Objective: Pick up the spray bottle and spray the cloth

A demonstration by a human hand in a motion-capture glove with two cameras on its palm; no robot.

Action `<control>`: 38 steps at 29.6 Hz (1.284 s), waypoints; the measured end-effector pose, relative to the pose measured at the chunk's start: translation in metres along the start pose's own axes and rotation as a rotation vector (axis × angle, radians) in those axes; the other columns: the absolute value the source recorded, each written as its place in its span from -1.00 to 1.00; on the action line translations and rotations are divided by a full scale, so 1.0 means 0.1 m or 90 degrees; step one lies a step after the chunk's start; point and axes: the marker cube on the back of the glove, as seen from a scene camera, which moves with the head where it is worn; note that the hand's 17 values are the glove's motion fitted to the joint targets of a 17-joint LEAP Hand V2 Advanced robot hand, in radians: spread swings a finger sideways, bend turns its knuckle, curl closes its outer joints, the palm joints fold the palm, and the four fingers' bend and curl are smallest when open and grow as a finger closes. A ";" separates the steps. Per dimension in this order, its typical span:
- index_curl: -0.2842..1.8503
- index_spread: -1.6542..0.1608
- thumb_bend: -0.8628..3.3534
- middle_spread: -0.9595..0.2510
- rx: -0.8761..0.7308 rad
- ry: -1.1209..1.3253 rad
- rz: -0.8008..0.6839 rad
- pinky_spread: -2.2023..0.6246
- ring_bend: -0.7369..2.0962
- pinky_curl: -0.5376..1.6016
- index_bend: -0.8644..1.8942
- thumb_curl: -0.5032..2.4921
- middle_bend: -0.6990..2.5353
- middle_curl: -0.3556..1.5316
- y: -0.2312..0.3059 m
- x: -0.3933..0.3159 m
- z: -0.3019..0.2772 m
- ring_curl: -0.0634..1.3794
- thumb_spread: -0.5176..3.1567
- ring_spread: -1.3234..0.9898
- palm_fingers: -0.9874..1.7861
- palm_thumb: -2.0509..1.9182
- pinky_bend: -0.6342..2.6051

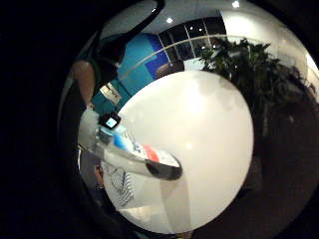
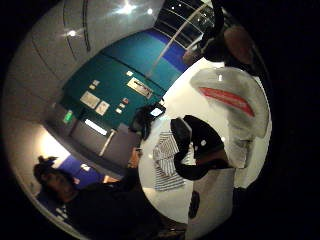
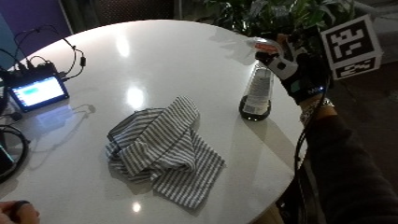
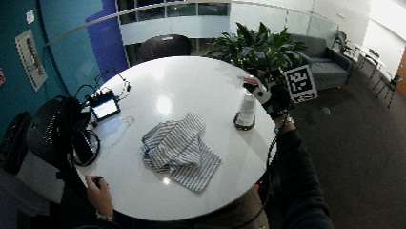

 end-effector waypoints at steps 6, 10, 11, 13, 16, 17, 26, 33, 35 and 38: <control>-0.43 0.41 -0.58 0.24 0.003 -0.133 0.063 0.60 -0.21 -0.28 -0.29 -0.46 -0.37 -0.20 0.12 0.24 0.24 -0.43 -0.15 -0.03 0.41 0.41 -0.52; -0.45 0.42 -0.60 0.22 0.010 -0.186 0.069 0.58 -0.16 -0.28 -0.31 -0.46 -0.33 -0.18 0.12 0.32 0.36 -0.40 -0.16 -0.04 0.50 0.41 -0.52; -0.45 0.43 -0.60 0.21 0.012 -0.192 0.065 0.57 -0.15 -0.28 -0.29 -0.46 -0.33 -0.18 0.12 0.33 0.39 -0.39 -0.16 -0.04 0.52 0.40 -0.52; -0.44 0.43 -0.61 0.21 0.026 -0.202 0.056 0.56 -0.15 -0.27 -0.27 -0.47 -0.32 -0.17 0.12 0.33 0.44 -0.38 -0.16 -0.04 0.55 0.38 -0.51; -0.44 0.45 -0.61 0.21 0.068 -0.204 0.039 0.52 -0.13 -0.25 -0.28 -0.48 -0.31 -0.16 0.15 0.26 0.47 -0.36 -0.15 -0.04 0.62 0.35 -0.47; -0.44 0.45 -0.61 0.22 0.086 -0.199 0.032 0.51 -0.12 -0.23 -0.29 -0.48 -0.31 -0.16 0.16 0.24 0.47 -0.35 -0.15 -0.04 0.64 0.35 -0.44; -0.45 0.49 -0.60 0.21 0.177 -0.105 -0.011 0.38 -0.03 -0.17 -0.29 -0.50 -0.28 -0.13 0.22 0.18 0.39 -0.31 -0.10 -0.03 0.71 0.31 -0.33; -0.43 0.51 -0.59 0.21 0.086 0.050 -0.107 0.35 0.00 -0.15 -0.26 -0.50 -0.25 -0.12 0.01 -0.14 0.17 -0.30 -0.07 -0.04 0.71 0.32 -0.32; -0.42 0.51 -0.59 0.20 0.048 0.086 -0.146 0.35 0.00 -0.15 -0.26 -0.50 -0.25 -0.11 -0.06 -0.21 0.15 -0.30 -0.06 -0.04 0.71 0.33 -0.32; -0.41 0.51 -0.59 0.20 -0.003 0.091 -0.195 0.34 0.00 -0.15 -0.25 -0.50 -0.24 -0.11 -0.12 -0.31 0.16 -0.30 -0.05 -0.04 0.71 0.33 -0.32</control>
